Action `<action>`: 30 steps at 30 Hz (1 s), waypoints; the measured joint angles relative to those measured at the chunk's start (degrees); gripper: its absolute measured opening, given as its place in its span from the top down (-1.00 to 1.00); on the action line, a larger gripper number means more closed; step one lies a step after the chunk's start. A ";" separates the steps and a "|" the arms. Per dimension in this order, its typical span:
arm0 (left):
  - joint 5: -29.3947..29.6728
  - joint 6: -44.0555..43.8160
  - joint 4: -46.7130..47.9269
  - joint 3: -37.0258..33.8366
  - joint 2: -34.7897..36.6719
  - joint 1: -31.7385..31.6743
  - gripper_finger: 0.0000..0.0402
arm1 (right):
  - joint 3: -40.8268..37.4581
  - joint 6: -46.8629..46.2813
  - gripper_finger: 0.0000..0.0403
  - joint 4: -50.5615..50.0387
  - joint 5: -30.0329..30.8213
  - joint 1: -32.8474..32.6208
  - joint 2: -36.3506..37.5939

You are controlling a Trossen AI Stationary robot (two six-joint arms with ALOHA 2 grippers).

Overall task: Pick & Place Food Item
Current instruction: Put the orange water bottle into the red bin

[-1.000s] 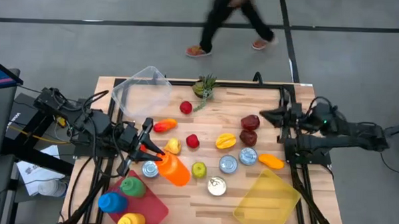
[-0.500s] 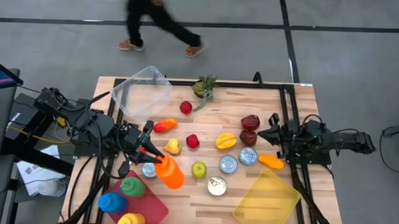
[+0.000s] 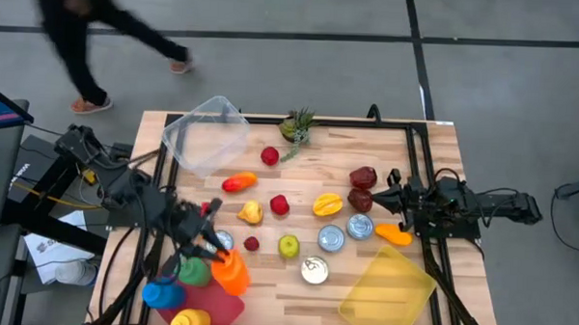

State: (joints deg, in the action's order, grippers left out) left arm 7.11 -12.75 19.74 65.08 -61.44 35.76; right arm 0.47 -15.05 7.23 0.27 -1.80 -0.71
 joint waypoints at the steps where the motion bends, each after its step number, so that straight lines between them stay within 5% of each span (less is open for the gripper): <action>1: 0.01 -0.01 0.16 0.00 -0.65 0.99 0.71 | 0.00 0.00 1.00 -0.14 -0.02 0.00 -0.01; 10: 0.03 0.59 5.40 -0.82 -5.83 6.98 0.71 | 0.00 0.00 1.00 -0.11 -0.04 0.00 -0.01; 20: 0.24 0.01 -9.72 -14.20 -4.18 9.29 0.69 | -0.02 0.00 1.00 -0.11 -0.04 0.00 -0.01; 30: 2.41 -1.49 -13.72 -18.69 -4.18 11.89 0.68 | -0.04 -0.01 1.00 -0.11 -0.04 0.00 -0.01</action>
State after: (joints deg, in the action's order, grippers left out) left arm 9.51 -14.24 6.02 46.39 -65.63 47.65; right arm 0.43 -15.05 7.11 0.23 -1.80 -0.71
